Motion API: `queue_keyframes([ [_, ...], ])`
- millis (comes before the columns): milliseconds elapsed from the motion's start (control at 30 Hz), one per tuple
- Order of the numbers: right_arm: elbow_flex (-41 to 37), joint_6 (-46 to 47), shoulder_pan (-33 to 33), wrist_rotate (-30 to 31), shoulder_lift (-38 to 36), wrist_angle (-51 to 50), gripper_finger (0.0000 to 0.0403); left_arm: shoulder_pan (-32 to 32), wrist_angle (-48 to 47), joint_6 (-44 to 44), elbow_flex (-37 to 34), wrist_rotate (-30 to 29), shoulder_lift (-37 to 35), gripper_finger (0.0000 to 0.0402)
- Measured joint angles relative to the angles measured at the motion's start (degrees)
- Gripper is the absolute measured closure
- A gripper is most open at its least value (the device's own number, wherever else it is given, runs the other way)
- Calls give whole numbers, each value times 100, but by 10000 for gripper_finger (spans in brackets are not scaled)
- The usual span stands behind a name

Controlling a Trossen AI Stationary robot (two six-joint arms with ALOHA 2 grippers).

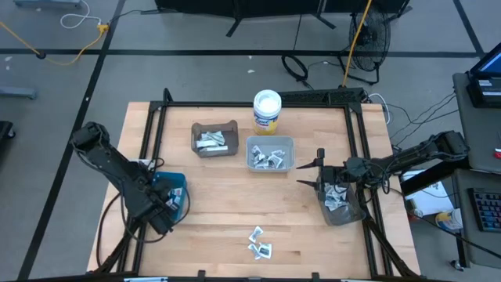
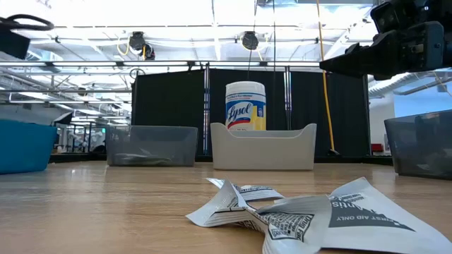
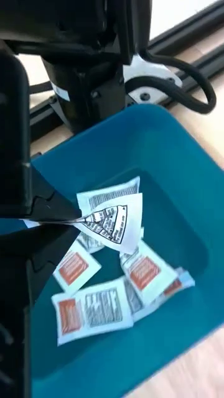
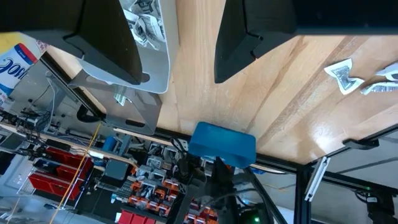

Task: Pick & Place First Aid Supplies
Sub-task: Put the orange ointment pack into the blue bin, then put the gray towelette pack into the gray bin

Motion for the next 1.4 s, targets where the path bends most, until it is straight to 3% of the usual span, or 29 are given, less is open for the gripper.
queue_keyframes([
  [233,0,21,1,0,0,-20,206,232,-11,26,-126,21,0,366],
  [567,0,19,0,0,0,-22,206,301,-290,83,-129,41,-2,262],
  [800,0,17,1,0,0,-12,206,319,-712,54,115,-135,-7,228],
  [933,0,62,-3,-158,0,183,206,328,-738,357,538,-1132,-9,225],
  [1133,23,335,1,-1025,5,654,206,279,-173,1558,1126,-3658,-9,225],
  [1267,350,739,46,-1075,209,203,206,273,758,2907,1178,-5039,-9,226],
  [1400,982,852,313,-1098,771,-504,206,302,1676,4102,1178,-5940,-9,227],
])
